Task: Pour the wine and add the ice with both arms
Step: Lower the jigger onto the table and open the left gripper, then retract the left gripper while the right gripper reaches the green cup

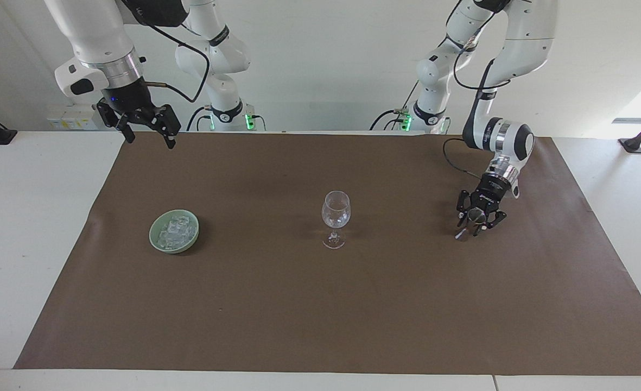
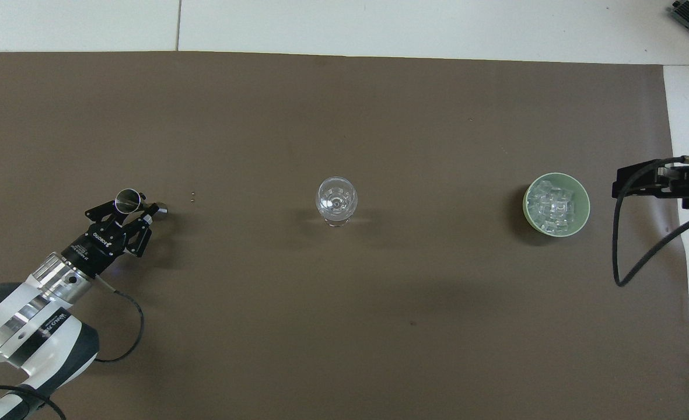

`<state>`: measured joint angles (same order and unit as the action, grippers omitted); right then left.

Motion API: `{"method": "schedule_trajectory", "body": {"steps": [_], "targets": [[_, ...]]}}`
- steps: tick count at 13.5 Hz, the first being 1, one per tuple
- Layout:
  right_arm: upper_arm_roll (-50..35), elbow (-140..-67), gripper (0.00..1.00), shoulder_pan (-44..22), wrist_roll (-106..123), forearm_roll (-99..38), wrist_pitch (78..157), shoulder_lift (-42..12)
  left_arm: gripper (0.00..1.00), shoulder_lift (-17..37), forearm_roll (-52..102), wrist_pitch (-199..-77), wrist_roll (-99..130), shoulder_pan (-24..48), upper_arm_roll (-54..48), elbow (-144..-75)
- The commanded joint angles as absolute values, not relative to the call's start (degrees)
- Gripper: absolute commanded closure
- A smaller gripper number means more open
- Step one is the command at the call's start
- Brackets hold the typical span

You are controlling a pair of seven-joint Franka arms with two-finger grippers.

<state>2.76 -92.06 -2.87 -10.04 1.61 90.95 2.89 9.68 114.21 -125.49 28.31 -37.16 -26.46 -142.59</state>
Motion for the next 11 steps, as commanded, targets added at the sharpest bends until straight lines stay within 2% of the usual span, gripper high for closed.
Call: {"method": "schedule_trajectory", "body": {"steps": [1, 5, 9, 10, 11], "targets": [[2.99, -93.16, 0.0, -2.99, -8.53, 1.85, 90.62, 3.96, 0.0, 10.02, 110.4, -125.42, 28.56, -38.23, -26.37, -141.68], [2.99, -93.25, 0.0, -3.08, -8.61, 1.85, 90.09, 3.96, 0.0, 10.28, 101.01, -125.42, 29.26, -40.78, -26.19, -139.66], [3.34, -94.38, 0.0, -2.02, -8.61, 1.85, 88.94, 4.57, 0.0, 8.27, 89.86, -125.51, 29.88, -40.87, -24.26, -137.99], [3.34, -97.09, 0.0, -1.93, -8.7, 1.85, 90.69, 5.7, 0.0, 7.13, 85.82, -125.59, 29.88, -40.87, -23.82, -137.38], [3.34, -103.82, 0.0, -1.85, -8.88, 1.85, 97.32, 8.58, 0.0, 5.99, 81.78, -125.6, 30.32, -40.87, -23.56, -136.68]]}}
